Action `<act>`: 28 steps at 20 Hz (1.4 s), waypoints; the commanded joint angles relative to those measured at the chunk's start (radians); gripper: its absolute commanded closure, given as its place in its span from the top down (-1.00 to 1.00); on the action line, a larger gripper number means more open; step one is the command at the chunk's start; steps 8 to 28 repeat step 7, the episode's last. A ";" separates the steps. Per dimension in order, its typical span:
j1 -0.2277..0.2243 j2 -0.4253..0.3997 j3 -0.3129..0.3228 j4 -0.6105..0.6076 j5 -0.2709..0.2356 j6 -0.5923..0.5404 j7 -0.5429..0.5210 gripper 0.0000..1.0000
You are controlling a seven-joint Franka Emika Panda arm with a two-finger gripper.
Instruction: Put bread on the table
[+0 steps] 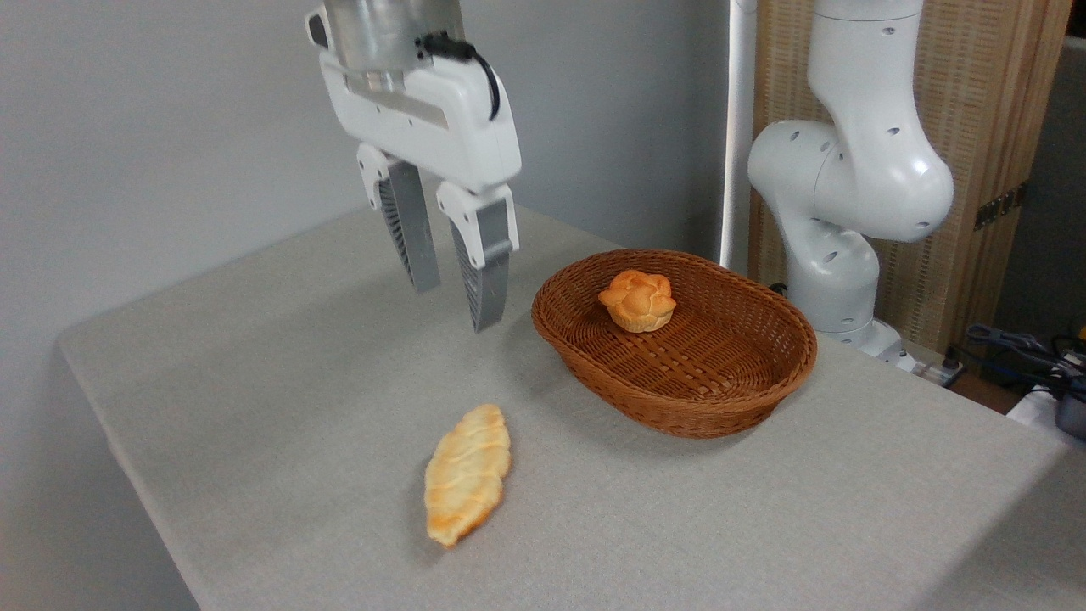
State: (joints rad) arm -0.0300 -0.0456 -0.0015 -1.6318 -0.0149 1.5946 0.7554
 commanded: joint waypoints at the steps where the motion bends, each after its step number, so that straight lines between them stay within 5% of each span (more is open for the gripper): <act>1: 0.016 0.018 -0.025 0.035 -0.014 -0.041 -0.033 1.00; 28: 0.021 0.018 -0.012 0.035 -0.011 -0.044 -0.021 1.00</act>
